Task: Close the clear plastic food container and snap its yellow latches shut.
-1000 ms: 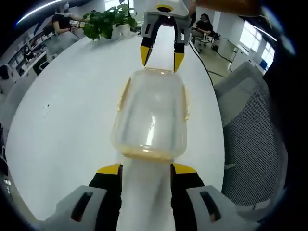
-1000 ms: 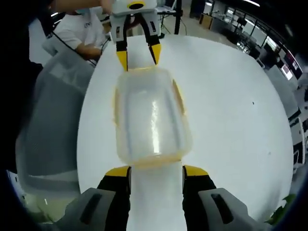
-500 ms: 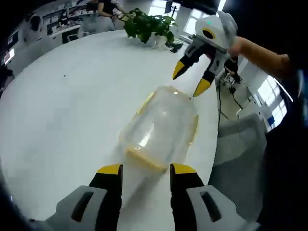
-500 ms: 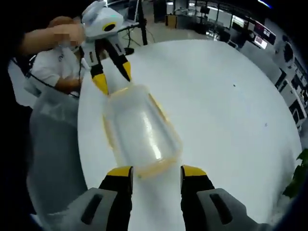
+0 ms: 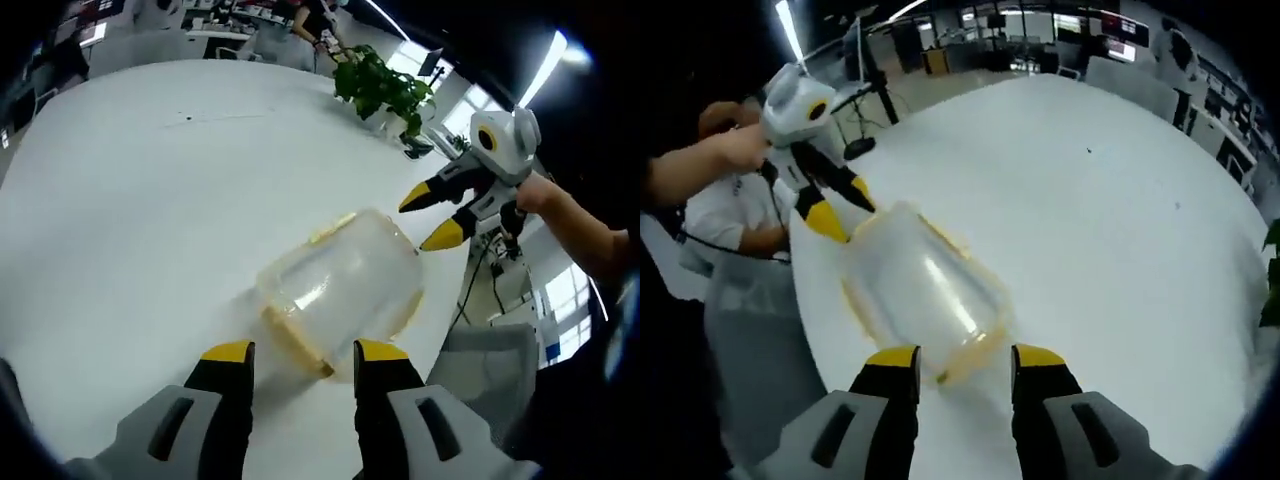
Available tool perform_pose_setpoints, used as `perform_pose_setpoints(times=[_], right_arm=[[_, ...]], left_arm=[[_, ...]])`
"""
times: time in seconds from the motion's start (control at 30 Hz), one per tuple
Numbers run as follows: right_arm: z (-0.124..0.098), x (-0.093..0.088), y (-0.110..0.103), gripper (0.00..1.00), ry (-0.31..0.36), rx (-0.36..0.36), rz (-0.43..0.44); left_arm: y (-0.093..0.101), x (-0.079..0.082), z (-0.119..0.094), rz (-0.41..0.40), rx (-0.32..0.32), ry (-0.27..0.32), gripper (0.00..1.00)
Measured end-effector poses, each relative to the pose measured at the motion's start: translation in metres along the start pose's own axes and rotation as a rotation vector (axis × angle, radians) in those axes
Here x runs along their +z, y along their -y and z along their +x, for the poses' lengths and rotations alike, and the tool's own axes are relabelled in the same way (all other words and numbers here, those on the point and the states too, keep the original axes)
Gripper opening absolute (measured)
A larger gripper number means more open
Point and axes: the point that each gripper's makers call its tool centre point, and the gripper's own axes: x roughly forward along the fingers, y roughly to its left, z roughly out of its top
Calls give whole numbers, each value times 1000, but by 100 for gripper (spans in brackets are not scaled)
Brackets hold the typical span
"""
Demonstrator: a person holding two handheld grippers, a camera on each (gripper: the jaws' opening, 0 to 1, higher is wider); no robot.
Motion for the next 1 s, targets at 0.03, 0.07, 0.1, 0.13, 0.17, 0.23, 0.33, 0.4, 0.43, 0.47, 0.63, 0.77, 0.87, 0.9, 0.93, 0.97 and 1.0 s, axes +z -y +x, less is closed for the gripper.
perform_pose_setpoints(times=[0.03,0.07,0.1,0.13,0.17,0.23,0.33,0.4,0.43,0.47,0.63,0.77,0.87,0.9,0.93,0.97,1.0], right_arm=[[2,-2,1,35,-3,-8,3],[5,-5,2,34,-12,-17,8],[6,-7,2,34,-12,-18,12],[8,-8,0,34,-10,-15,20],[9,-8,-3,33,-3,-3,22],[13,-12,-7,32,-7,3,19],[13,-11,-8,33,2,9,48],[13,-12,-7,32,3,14,65],[13,-12,-7,32,2,16,76],[13,-12,-7,32,1,18,90],[13,-12,-7,31,-2,19,102],[13,-12,-8,30,-18,19,90],[14,-12,-8,29,-28,17,77],[14,-12,-9,29,-31,15,71],[14,-12,-9,29,-32,15,70],[13,-12,-9,29,-32,17,67],[13,-12,-9,29,-32,17,67]], left_arm=[[-1,-1,1,-8,4,-2,38],[-1,-3,3,-22,10,-6,38],[-2,-5,4,-31,12,-9,38],[-1,-6,5,-37,16,-10,38],[-1,-7,5,-43,19,-11,38],[-1,-8,7,-62,23,-6,38],[1,-8,8,-73,22,5,39],[2,-7,9,-74,26,14,39],[2,-5,10,-68,31,19,39],[2,-4,10,-65,34,20,39],[8,-2,13,-84,21,14,33],[8,-2,13,-74,19,14,32],[8,-2,13,-65,23,14,31],[9,-2,14,-73,28,12,31],[9,-2,14,-68,32,13,31],[10,-2,14,-62,34,13,30],[9,-2,14,-62,34,14,30]])
